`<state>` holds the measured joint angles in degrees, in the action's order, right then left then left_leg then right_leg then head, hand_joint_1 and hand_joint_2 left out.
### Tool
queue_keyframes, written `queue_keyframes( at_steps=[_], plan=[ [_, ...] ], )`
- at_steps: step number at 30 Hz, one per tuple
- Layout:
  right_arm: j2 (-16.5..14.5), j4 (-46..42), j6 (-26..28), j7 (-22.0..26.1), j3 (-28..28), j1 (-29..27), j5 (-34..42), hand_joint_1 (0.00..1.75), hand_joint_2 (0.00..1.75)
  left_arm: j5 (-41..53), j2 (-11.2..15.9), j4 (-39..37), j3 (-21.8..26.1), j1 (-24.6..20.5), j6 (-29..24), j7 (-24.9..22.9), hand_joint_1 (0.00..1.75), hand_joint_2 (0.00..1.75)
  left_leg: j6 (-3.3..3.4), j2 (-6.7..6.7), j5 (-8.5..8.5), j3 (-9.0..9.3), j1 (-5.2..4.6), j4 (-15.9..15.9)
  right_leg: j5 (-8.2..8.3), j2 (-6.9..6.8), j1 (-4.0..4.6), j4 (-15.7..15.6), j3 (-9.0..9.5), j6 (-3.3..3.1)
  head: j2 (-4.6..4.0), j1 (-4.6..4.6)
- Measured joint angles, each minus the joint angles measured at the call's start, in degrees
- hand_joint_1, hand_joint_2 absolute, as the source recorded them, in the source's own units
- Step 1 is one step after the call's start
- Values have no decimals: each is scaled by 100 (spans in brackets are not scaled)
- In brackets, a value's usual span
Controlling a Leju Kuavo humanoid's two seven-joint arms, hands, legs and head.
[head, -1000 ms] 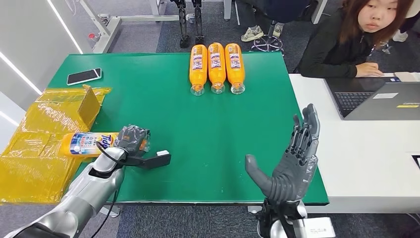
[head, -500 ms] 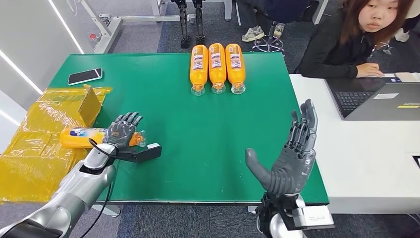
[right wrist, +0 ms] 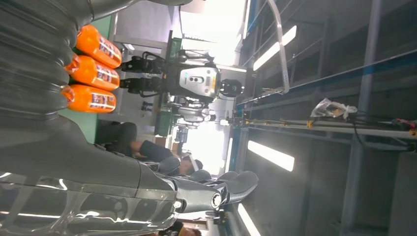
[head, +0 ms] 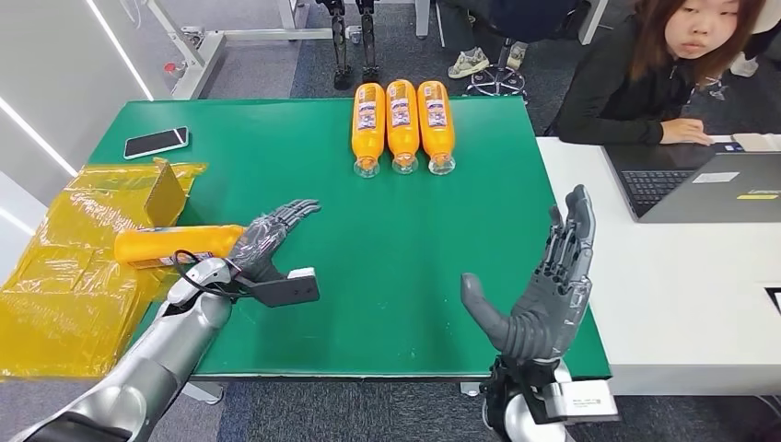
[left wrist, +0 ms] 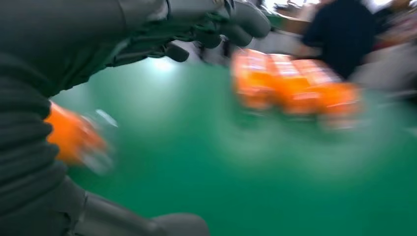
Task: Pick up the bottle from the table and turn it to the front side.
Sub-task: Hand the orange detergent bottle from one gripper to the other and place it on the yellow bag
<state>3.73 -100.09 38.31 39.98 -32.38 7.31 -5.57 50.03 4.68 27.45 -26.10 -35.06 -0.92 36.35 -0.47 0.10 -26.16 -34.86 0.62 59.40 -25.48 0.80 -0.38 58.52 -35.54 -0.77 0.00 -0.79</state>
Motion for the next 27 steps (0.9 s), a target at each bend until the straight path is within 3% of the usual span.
queue_keyframes(
  at_steps=[3, 7, 14, 21, 27],
  plan=[
    [55, -44, 1, 0, 59, -95, 33, 0, 175, -1448, 84, 1039, -23, 356, 1087, 355, 0, 175, 1, -4, -1, -2, 1, 0, -1, -4, 0, -2, -3, 0, 0, -1],
    [105, -177, 1, 2, 144, -223, 22, 0, 175, -2407, 184, 2108, -254, 633, 1430, 390, 0, 175, 1, -9, -1, -4, 2, -1, -2, -13, 1, -2, -3, 0, 0, 1],
    [176, -305, 1, 1, 207, -310, 120, 0, 175, -3628, 104, 3541, -861, 1028, 1224, 395, 0, 175, 2, -7, -1, -4, 1, 0, -1, -14, 1, -3, -2, 1, 0, 0],
    [193, -328, 1, 0, 220, -281, 53, 0, 175, -4637, -398, 4453, -1122, 1455, 666, 395, 0, 175, 3, -10, -2, -4, 0, 0, -2, -17, 0, -6, 2, 2, 0, 0],
    [193, -340, 1, 0, 227, -283, -87, 0, 175, -4847, -697, 4776, -1127, 1694, 554, 395, 0, 175, 4, -9, -3, -3, 1, 0, -2, -17, 1, -6, 1, 2, 0, 0]
  ],
)
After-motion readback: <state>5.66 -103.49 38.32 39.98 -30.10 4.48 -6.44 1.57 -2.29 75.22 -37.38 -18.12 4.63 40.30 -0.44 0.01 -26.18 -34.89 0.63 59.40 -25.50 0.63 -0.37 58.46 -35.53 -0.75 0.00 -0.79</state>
